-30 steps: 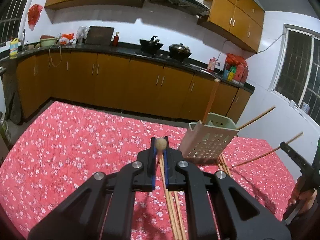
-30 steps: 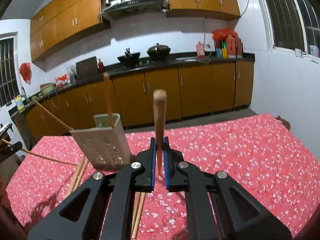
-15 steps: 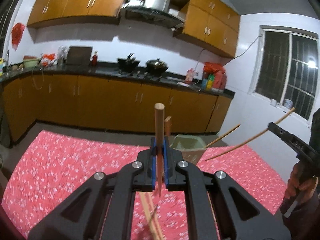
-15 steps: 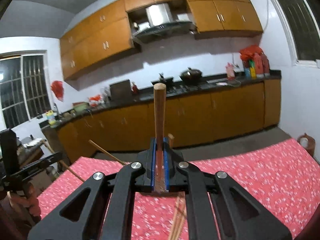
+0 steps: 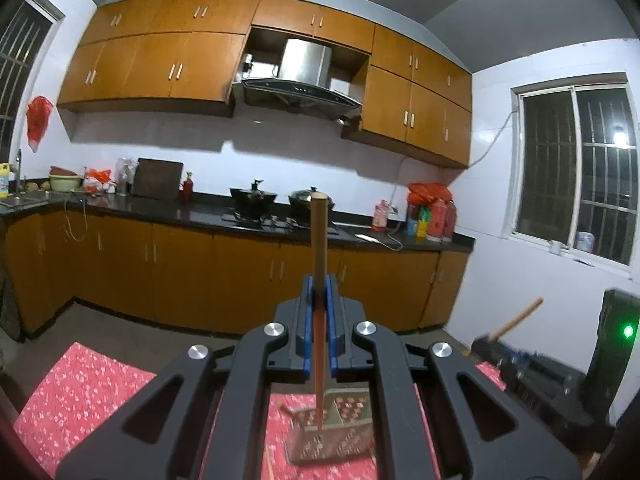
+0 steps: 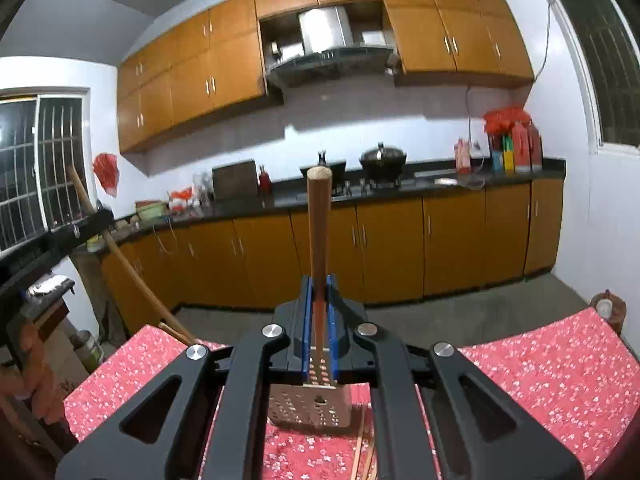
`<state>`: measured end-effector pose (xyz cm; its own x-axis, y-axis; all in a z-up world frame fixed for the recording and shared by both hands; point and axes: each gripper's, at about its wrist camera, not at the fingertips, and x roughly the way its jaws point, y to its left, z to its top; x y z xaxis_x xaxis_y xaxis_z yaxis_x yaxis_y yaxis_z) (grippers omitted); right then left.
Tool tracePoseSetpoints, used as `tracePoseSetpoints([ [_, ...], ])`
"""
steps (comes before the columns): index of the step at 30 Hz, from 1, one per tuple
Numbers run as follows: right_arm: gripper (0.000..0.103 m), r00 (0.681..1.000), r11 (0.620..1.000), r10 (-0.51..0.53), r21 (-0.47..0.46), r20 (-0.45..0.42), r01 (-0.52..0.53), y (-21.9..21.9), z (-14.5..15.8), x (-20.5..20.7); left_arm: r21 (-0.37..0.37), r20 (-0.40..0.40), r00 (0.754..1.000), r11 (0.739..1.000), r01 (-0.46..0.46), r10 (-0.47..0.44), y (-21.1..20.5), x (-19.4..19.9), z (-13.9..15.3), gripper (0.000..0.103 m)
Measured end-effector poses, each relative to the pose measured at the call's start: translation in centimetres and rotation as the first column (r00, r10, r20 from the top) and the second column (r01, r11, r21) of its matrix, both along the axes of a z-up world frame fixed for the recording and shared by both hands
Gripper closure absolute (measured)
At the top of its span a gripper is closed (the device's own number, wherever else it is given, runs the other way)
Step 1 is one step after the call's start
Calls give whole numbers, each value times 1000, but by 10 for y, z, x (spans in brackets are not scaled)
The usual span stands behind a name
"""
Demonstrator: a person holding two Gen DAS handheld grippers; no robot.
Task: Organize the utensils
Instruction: 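Drop the chopsticks into the holder by opening both tools, then move both open tools back down toward the remaining chopsticks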
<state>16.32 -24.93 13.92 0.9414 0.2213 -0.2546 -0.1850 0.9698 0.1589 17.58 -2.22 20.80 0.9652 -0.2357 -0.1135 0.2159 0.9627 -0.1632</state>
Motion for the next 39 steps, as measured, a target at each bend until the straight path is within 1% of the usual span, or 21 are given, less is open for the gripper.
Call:
tracePoseSetpoints([
  [3, 95, 999, 1000, 3, 10, -45, -2, 0, -8, 13, -14, -9, 1000, 1000, -24, 24, -6, 18, -10, 96],
  [7, 95, 997, 1000, 5, 1, -73, -5, 2, -17, 19, -44, 2, 999, 998, -53, 53, -7, 30, -23, 96],
  [11, 95, 996, 1000, 14, -5, -91, -15, 3, -22, 22, -29, -1, 999, 999, -46, 46, -14, 39, -32, 96],
  [16, 95, 992, 999, 30, -9, -119, -31, 8, -28, 29, -19, -59, 998, 999, -30, 29, -15, 55, -46, 96],
  [18, 95, 991, 999, 36, -6, -130, -37, 10, -30, 30, -18, -101, 995, 1000, -18, 17, -15, 63, -54, 96],
  [20, 92, 991, 999, 37, -11, -130, -39, 13, -30, 29, -24, -123, 992, 1000, -19, 16, -14, 66, -59, 91],
  [21, 82, 991, 999, 33, -12, -126, -35, 13, -30, 28, -26, -128, 992, 1000, -16, 13, -14, 66, -60, 82],
  [22, 65, 993, 1000, 26, -10, -116, -28, 13, -29, 26, -23, -131, 991, 1000, -18, 15, -14, 66, -61, 77],
  [23, 57, 995, 1000, 18, -6, -101, -19, 12, -28, 24, -20, -128, 992, 1000, -19, 16, -13, 65, -61, 68],
  [24, 52, 996, 1000, 14, -5, -93, -15, 13, -26, 22, -19, -126, 992, 1000, -18, 16, -11, 63, -61, 64],
  [26, 51, 997, 1000, 9, 6, -77, -9, 11, -21, 16, -16, -122, 992, 1000, -15, 13, -9, 58, -60, 60],
  [27, 50, 998, 1000, 4, 13, -68, -4, 8, -19, 12, -19, -122, 992, 1000, -13, 11, -7, 55, -59, 54],
  [28, 46, 998, 1000, -4, 18, -55, 5, 5, -17, 8, -27, -121, 993, 1000, -12, 8, -3, 50, -57, 51],
  [29, 42, 999, 1000, -16, 20, -42, 17, 2, -15, 5, -34, -117, 993, 999, -12, 8, 1, 45, -56, 43],
  [30, 32, 999, 999, -41, 23, -18, 42, -3, -12, -4, -40, -110, 994, 999, -15, 10, 6, 39, -55, 36],
  [31, 24, 998, 998, -65, 26, 2, 65, -9, -10, -12, -42, -100, 995, 999, -25, 20, 13, 30, -54, 33],
  [33, 17, 993, 993, -118, 23, 23, 118, -21, -10, -24, -44, -93, 995, 998, -35, 31, 24, 15, -54, 23],
  [34, 16, 989, 989, -144, 18, 26, 144, -28, -13, -30, -40, -96, 995, 998, -40, 36, 33, 6, -56, 21],
  [36, 12, 980, 980, -199, 3, 5, 199, -42, -24, -36, -22, -107, 993, 998, -60, 58, 46, -8, -63, 14],
  [37, 10, 976, 976, -219, -4, -12, 219, -47, -31, -37, 1, -125, 989, 997, -81, 80, 53, -16, -71, 12],
  [39, 9, 964, 968, -253, -24, -87, 252, -59, -52, -32, 41, -157, 982, 994, -100, 106, 61, -25, -87, 10],
])
